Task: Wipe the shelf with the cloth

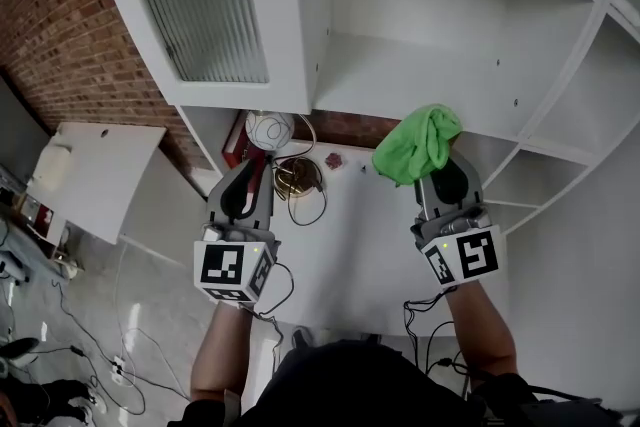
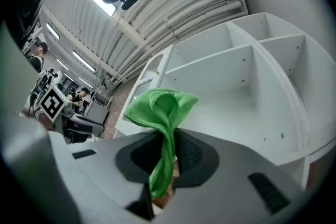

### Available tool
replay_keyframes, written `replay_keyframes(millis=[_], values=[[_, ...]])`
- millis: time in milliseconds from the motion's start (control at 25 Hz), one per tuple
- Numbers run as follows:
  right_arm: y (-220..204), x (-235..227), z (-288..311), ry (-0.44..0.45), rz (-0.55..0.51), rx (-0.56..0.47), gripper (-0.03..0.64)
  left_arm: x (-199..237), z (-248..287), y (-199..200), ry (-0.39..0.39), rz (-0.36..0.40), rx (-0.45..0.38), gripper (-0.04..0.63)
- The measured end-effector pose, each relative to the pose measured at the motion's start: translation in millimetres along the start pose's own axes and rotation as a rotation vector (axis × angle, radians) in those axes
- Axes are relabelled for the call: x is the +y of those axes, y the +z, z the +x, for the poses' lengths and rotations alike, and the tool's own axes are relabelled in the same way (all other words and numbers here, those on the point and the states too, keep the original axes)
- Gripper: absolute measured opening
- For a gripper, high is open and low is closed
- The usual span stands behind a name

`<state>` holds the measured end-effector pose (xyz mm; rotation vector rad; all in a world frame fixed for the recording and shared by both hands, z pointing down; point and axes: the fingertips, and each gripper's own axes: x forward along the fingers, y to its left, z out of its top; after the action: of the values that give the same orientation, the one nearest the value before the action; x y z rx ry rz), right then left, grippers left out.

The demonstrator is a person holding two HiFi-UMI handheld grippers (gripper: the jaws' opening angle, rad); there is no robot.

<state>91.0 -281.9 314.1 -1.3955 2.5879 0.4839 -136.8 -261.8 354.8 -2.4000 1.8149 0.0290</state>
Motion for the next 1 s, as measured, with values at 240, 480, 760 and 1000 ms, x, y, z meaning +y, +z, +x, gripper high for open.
replay_keyframes(millis=[240, 480, 760, 1000], values=[[-28, 9, -10, -0.024, 0.023, 0.030, 0.049, 0, -5, -20, 0.011, -0.013, 0.037, 0.063], [-45, 16, -16, -0.024, 0.053, 0.049, 0.049, -5, -7, -32, 0.002, -0.031, 0.061, 0.063], [-51, 25, -20, -0.013, 0.059, 0.061, 0.049, -11, -6, -33, -0.011, -0.037, 0.061, 0.063], [-52, 31, -21, -0.004, 0.067, 0.064, 0.049, -11, -7, -34, -0.010, -0.040, 0.060, 0.064]])
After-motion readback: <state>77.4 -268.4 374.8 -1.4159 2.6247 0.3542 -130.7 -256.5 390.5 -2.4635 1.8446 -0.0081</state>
